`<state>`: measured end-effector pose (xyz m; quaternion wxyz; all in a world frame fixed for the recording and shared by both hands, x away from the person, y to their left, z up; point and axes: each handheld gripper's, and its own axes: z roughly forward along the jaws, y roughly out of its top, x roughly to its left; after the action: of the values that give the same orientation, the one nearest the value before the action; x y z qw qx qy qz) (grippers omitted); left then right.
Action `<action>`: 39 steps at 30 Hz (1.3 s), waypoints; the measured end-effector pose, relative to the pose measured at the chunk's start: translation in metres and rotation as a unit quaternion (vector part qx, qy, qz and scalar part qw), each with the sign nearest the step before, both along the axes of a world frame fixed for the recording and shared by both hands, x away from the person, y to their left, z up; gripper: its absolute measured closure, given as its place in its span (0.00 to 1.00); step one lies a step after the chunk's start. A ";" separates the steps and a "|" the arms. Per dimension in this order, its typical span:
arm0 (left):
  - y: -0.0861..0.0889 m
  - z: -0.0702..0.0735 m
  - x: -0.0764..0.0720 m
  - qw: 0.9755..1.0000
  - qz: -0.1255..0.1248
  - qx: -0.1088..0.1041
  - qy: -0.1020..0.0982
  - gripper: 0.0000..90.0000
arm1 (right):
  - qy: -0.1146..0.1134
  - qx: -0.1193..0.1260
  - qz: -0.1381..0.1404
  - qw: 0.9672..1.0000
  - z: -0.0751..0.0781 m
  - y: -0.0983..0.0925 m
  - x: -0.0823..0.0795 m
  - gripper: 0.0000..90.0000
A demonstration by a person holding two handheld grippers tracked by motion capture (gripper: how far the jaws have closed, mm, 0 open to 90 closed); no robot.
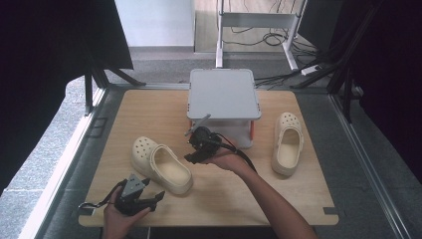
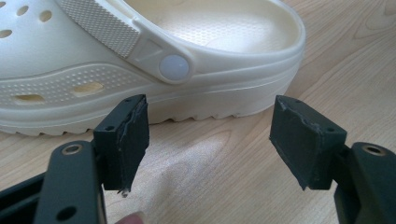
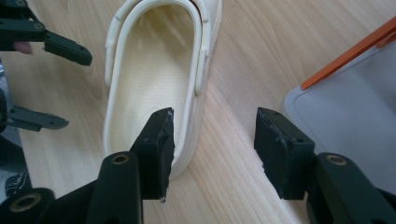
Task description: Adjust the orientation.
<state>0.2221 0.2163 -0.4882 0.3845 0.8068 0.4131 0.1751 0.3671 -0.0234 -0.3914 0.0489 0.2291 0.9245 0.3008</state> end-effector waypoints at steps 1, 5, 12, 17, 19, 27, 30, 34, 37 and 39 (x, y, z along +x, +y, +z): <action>0.000 0.000 0.000 1.000 0.001 0.000 -0.001 0.32 | 0.001 -0.002 0.000 1.000 -0.001 0.002 0.001 0.54; 0.000 -0.001 0.000 1.000 0.000 0.002 0.000 0.32 | 0.007 -0.005 0.002 1.000 -0.007 0.008 0.004 0.54; 0.000 0.000 0.000 1.000 0.001 0.000 -0.001 0.32 | 0.015 -0.006 0.002 1.000 -0.014 0.016 0.009 0.54; 0.000 0.000 0.000 1.000 0.001 0.000 -0.001 0.32 | 0.021 -0.008 0.003 1.000 -0.019 0.022 0.013 0.55; 0.000 0.000 0.000 1.000 0.000 0.000 -0.001 0.32 | 0.022 -0.007 0.003 1.000 -0.020 0.023 0.014 0.55; 0.000 0.000 0.000 1.000 0.000 0.001 -0.001 0.32 | 0.025 -0.006 0.002 1.000 -0.022 0.026 0.018 0.55; 0.000 0.000 0.000 1.000 0.000 0.001 -0.001 0.32 | 0.026 -0.007 0.002 1.000 -0.024 0.028 0.019 0.55; 0.000 0.000 0.000 1.000 0.000 0.001 -0.001 0.32 | 0.028 -0.007 0.003 1.000 -0.025 0.033 0.020 0.56; 0.001 0.001 0.000 1.000 0.000 0.001 -0.001 0.32 | 0.028 -0.007 0.006 1.000 -0.025 0.037 0.020 0.56; 0.001 0.001 0.000 1.000 0.000 0.001 -0.001 0.32 | 0.029 -0.008 0.008 1.000 -0.025 0.040 0.020 0.56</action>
<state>0.2219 0.2172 -0.4875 0.3844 0.8067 0.4125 0.1767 0.3875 0.0162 -0.4163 0.0218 0.2302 0.9296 0.2871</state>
